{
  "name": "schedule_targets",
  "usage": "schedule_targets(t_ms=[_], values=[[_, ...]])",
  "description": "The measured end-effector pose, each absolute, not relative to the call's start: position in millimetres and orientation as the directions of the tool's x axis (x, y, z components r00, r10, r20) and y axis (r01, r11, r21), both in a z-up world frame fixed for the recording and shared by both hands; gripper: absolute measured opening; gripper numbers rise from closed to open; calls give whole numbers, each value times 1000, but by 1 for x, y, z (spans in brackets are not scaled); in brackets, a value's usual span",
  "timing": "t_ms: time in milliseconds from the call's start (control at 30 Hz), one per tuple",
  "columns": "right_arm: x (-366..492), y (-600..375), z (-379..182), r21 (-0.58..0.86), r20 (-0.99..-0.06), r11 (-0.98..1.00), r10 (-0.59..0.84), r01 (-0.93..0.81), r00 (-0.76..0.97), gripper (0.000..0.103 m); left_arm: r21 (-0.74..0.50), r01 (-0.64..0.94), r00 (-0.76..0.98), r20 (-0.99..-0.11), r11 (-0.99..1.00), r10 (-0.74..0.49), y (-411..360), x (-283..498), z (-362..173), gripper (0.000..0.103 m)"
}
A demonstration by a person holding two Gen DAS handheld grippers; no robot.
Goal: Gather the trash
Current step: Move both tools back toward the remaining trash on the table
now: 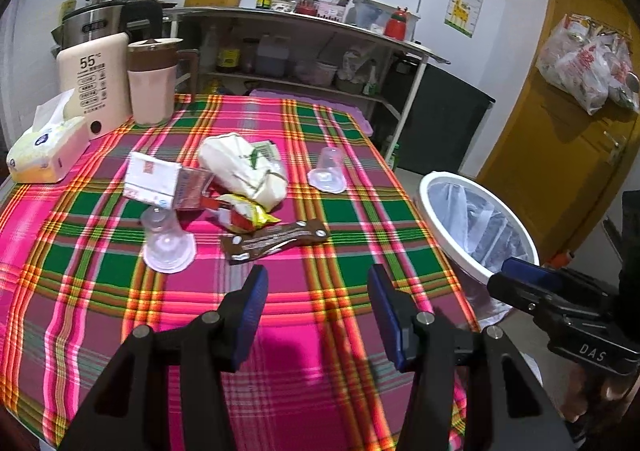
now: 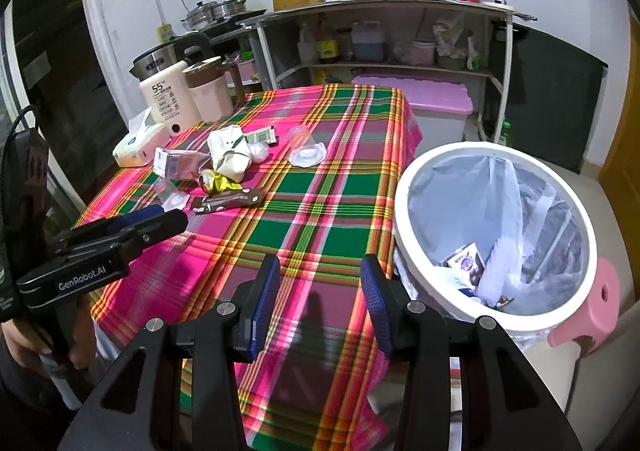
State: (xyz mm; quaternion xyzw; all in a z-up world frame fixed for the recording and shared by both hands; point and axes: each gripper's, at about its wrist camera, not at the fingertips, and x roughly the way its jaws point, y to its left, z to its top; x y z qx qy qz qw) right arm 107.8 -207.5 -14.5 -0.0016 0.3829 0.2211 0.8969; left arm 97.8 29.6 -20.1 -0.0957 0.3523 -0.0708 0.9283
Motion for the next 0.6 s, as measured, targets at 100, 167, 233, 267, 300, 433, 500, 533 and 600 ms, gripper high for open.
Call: schedule_targets(t_ms=[100, 167, 233, 267, 300, 433, 500, 533, 600], values=[[111, -204, -16, 170, -689, 898, 402, -405, 603, 43, -227, 43, 746, -641, 973, -182, 38, 99, -21, 53], [113, -200, -17, 176, -690, 894, 410, -412, 596, 43, -225, 25, 750, -641, 974, -167, 45, 100, -21, 53], [116, -197, -18, 181, -692, 891, 416, -417, 590, 43, -223, 4, 753, -640, 975, -150, 53, 102, -21, 53], [117, -196, -19, 183, -692, 889, 420, -420, 587, 43, -223, -5, 755, -640, 975, -142, 56, 102, -21, 53], [119, -194, -19, 186, -693, 886, 425, -425, 583, 43, -222, -15, 757, -640, 975, -134, 60, 102, -21, 54], [122, -187, -22, 191, -694, 879, 436, -438, 573, 43, -218, -61, 757, -647, 974, -97, 75, 106, -24, 54], [125, -184, -23, 195, -694, 874, 443, -445, 567, 43, -218, -84, 756, -650, 972, -80, 83, 109, -26, 54], [127, -182, -24, 195, -695, 872, 445, -449, 565, 43, -217, -92, 755, -651, 972, -74, 87, 110, -27, 53], [129, -178, -26, 190, -698, 869, 447, -456, 560, 44, -215, -116, 752, -657, 970, -56, 95, 113, -30, 54]])
